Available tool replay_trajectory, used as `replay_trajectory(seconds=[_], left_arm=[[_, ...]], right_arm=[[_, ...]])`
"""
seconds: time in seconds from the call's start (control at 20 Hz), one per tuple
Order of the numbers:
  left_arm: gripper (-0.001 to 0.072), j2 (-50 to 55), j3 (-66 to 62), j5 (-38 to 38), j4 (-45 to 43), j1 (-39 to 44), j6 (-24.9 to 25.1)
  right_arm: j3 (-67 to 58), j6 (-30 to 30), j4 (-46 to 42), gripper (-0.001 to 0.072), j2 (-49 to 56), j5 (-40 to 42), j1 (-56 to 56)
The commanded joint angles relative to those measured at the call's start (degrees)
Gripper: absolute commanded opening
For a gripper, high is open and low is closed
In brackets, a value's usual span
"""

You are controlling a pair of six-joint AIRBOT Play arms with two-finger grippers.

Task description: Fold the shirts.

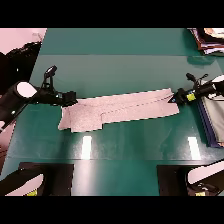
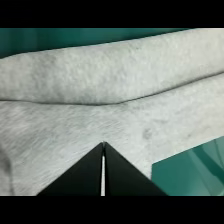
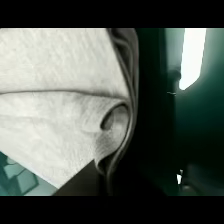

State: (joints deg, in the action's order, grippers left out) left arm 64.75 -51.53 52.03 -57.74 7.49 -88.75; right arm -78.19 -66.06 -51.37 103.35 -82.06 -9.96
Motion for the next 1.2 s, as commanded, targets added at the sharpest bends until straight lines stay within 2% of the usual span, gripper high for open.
replay_trajectory(seconds=[0.0,0.2,0.45,0.65,0.9,1.05,1.15], left_arm=[[0.0021,5.3,-2.5,0.0,9.4,0.0,5.2],[0.0021,13.7,-8.2,-0.7,11.9,4.5,6.7],[0.0021,27.1,-20.3,-3.4,11.3,17.0,6.6],[0.0021,37.6,-31.6,-3.4,11.3,23.9,6.0],[0.0021,43.7,-38.1,-3.6,10.9,26.0,1.7],[0.0021,43.7,-38.1,-2.2,6.5,25.9,1.9],[0.0021,43.4,-38.6,1.4,4.4,25.9,5.2]], right_arm=[[-2.4,2.7,0.9,0.0013,-0.3,0.2,3.0],[-8.3,2.3,0.9,0.0012,-5.1,-4.2,5.1],[-16.1,-4.9,1.2,0.0012,-14.0,-5.4,10.4],[-21.7,-6.0,11.0,0.0012,-17.1,-5.4,15.3],[-27.9,-6.2,12.7,0.0011,-17.0,-4.3,23.4],[-28.6,-6.1,12.7,0.0011,-17.0,-2.2,27.1],[-28.6,-5.6,12.6,0.0012,-17.0,-1.5,28.8]])
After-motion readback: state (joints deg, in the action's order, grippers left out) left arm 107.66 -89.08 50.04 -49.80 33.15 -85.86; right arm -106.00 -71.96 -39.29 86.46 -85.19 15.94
